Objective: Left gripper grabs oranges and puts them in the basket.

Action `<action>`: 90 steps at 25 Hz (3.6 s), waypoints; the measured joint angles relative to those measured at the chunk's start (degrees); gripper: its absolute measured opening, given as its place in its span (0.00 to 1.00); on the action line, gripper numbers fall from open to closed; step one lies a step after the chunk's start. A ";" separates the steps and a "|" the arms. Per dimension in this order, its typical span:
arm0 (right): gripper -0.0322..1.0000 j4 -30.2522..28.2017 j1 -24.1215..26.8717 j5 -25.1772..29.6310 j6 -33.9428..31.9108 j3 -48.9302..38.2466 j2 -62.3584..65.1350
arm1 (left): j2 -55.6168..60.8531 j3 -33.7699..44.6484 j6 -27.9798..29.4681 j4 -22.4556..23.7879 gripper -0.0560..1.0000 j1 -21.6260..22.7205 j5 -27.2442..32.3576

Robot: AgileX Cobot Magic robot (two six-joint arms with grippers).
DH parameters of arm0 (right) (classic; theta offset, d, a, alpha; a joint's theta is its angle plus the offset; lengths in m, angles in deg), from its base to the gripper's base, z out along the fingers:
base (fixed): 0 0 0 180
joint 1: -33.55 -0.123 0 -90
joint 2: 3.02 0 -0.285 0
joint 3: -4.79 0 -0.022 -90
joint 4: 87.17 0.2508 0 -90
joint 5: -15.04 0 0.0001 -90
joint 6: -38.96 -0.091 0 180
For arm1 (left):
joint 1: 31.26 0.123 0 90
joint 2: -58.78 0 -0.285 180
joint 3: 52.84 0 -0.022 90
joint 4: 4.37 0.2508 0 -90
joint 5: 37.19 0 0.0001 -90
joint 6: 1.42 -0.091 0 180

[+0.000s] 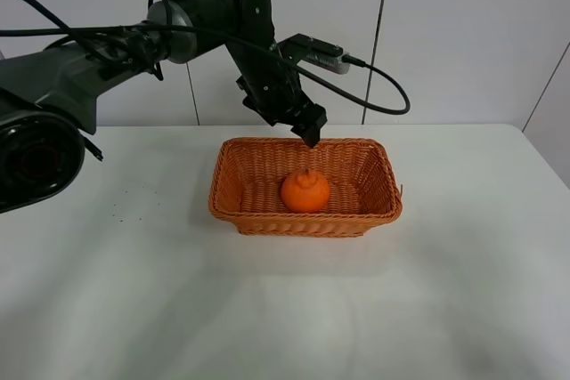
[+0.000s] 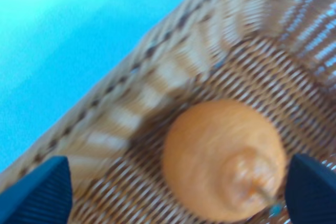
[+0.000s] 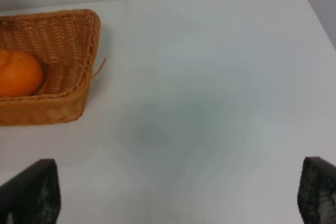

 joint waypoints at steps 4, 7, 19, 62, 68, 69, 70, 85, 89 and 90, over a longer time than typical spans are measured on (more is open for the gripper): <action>0.70 0.00 0.00 0.00 0.00 0.00 0.00 | 1.54 0.00 1.09 2.69 0.92 0.88 1.38; 0.70 0.00 0.00 0.00 0.00 0.00 0.00 | 3.22 0.00 2.19 3.56 0.92 3.01 2.46; 0.70 0.00 0.00 0.00 0.00 0.00 0.00 | 10.33 0.00 2.79 7.04 0.92 23.86 3.75; 0.70 0.00 0.00 0.00 0.00 0.00 0.00 | 69.96 63.59 -1.50 -1.69 0.92 38.56 -11.72; 0.70 0.00 0.00 0.00 0.00 0.00 0.00 | 80.26 73.82 -0.18 -1.90 0.92 38.56 -11.60; 0.70 0.00 0.00 0.00 0.00 0.00 0.00 | 82.67 75.81 -0.12 -1.94 0.92 38.56 -11.38; 0.70 0.00 0.00 0.00 0.00 0.00 0.00 | 84.35 77.05 -0.05 -1.94 0.92 38.56 -10.83; 0.70 0.00 0.00 0.00 0.00 0.00 0.00 | 105.55 87.05 7.37 -1.44 0.92 38.56 -1.38; 0.70 0.00 0.00 0.00 0.00 0.00 0.00 | 107.44 90.34 7.64 0.04 0.92 37.33 3.08; 0.70 0.00 0.00 0.00 0.00 0.00 0.00 | 107.52 91.32 7.64 0.23 0.92 36.70 3.86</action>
